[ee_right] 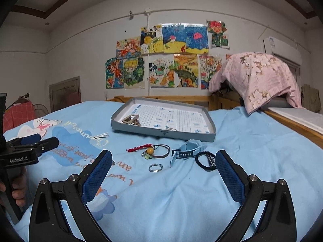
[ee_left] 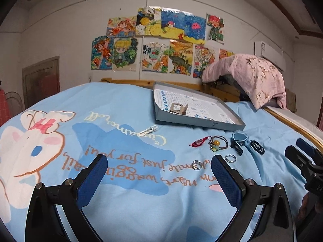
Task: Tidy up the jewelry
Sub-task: 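Pull both tools back from the tray toward the remaining jewelry, then grasp a small silver ring with the left tool while the right tool grasps another silver ring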
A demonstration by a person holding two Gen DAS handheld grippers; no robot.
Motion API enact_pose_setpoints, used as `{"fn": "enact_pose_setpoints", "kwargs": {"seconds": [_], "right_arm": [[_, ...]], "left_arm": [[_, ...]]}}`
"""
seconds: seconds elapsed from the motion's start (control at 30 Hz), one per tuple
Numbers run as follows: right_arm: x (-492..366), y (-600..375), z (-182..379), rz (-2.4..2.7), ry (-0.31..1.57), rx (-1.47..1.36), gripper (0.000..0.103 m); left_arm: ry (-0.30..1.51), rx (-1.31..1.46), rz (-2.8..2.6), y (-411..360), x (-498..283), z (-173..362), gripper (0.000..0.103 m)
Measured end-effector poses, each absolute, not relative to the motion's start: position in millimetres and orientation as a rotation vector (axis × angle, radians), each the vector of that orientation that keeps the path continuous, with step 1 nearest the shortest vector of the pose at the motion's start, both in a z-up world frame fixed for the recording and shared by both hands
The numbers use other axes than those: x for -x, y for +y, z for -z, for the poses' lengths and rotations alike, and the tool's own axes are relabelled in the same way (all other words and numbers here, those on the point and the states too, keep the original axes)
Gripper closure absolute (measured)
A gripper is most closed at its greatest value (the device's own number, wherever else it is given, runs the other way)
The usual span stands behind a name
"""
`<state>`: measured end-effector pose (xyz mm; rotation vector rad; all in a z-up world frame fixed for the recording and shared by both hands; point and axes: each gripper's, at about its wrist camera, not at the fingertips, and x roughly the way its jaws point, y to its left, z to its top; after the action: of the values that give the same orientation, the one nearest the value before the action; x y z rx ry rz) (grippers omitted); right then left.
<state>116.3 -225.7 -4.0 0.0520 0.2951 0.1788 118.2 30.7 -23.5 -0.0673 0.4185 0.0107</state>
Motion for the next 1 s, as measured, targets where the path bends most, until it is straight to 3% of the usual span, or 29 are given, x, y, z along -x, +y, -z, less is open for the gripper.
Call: {"fn": "enact_pose_setpoints", "kwargs": {"seconds": [0.37, 0.47, 0.53, 0.73, 0.83, 1.0], "right_arm": [[-180, -238, 5, -0.358, 0.418, -0.063, 0.004], [-194, -236, 17, -0.387, 0.476, -0.069, 0.025], [-205, -235, 25, -0.407, 0.523, -0.073, 0.036], [-237, -227, 55, -0.483, 0.674, -0.085, 0.057], [-243, -219, 65, -0.503, 0.714, -0.067, 0.059], [-257, -207, 74, -0.504, 0.760, -0.033, 0.059]], "left_arm": [[0.569, 0.019, 0.061, 15, -178, 33, 0.000], [0.623, -0.021, 0.141, 1, -190, 41, 0.014], [0.684, -0.049, 0.182, -9, -202, 50, 0.033], [0.760, -0.053, 0.232, -17, -216, 66, 0.043], [0.792, -0.045, 0.249, -18, -223, 72, 0.056], [0.815, -0.051, 0.280, -23, -233, 79, 0.061]]}}
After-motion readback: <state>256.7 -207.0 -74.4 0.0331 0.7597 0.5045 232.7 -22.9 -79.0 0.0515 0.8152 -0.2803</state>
